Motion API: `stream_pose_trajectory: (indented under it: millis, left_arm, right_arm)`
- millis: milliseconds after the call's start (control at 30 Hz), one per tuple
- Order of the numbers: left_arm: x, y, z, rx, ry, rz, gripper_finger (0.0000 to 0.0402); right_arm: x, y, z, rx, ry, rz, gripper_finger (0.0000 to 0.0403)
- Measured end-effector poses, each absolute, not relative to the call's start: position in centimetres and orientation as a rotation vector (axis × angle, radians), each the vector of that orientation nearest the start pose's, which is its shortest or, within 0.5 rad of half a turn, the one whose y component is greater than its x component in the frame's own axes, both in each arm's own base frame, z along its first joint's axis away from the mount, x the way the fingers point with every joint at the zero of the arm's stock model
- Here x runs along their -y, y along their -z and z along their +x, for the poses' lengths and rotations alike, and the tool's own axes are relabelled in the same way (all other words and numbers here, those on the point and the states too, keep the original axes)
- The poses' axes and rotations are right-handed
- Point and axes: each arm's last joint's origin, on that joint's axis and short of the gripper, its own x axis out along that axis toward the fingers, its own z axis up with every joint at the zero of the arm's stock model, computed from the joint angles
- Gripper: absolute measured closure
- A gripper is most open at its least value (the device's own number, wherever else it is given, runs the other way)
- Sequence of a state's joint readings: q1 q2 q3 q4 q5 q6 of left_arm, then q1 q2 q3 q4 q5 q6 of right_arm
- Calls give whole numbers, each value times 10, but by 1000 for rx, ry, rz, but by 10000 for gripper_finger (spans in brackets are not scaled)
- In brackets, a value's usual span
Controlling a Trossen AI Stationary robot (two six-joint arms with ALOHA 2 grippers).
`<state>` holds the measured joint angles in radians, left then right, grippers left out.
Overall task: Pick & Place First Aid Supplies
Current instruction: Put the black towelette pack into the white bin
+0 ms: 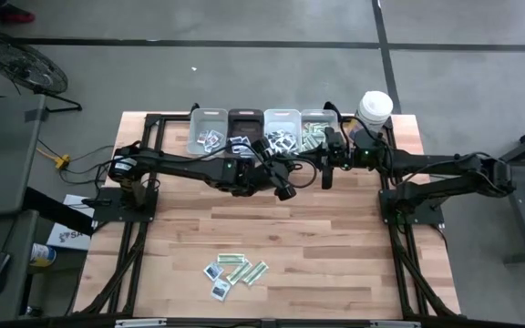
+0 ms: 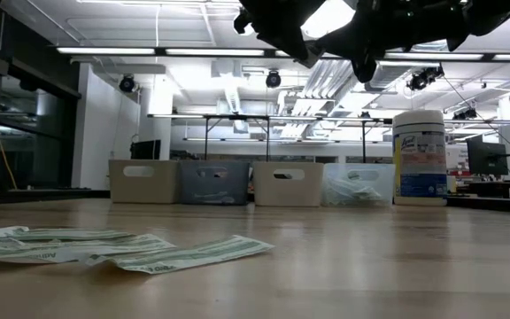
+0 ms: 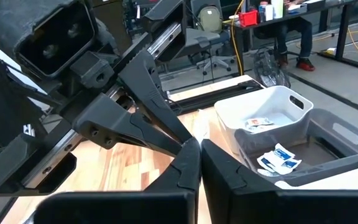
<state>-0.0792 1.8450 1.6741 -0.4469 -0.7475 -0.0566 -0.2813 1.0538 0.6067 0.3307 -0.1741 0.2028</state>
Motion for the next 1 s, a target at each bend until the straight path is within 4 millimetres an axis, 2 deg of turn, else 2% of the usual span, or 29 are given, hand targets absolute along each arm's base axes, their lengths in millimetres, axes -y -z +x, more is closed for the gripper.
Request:
stream_pose_trajectory:
  millis: [267, 467, 633, 800, 1000]
  left_arm:
    - [13, -323, 416, -566, -653, 212, 357]
    - [13, -324, 412, -613, -643, 293, 317]
    - [10, -335, 392, -679, -689, 316, 292]
    - [7, -344, 365, -789, -719, 349, 287]
    - [4, -354, 335, -873, -811, 368, 287]
  right_arm:
    - [60, -268, 224, -120, 115, 241, 402]
    - [73, -261, 219, -185, 174, 314, 402]
    - [88, -255, 211, -238, 218, 350, 403]
    - [104, -252, 208, -275, 225, 390, 403]
    - [130, -254, 228, -404, 211, 382, 403]
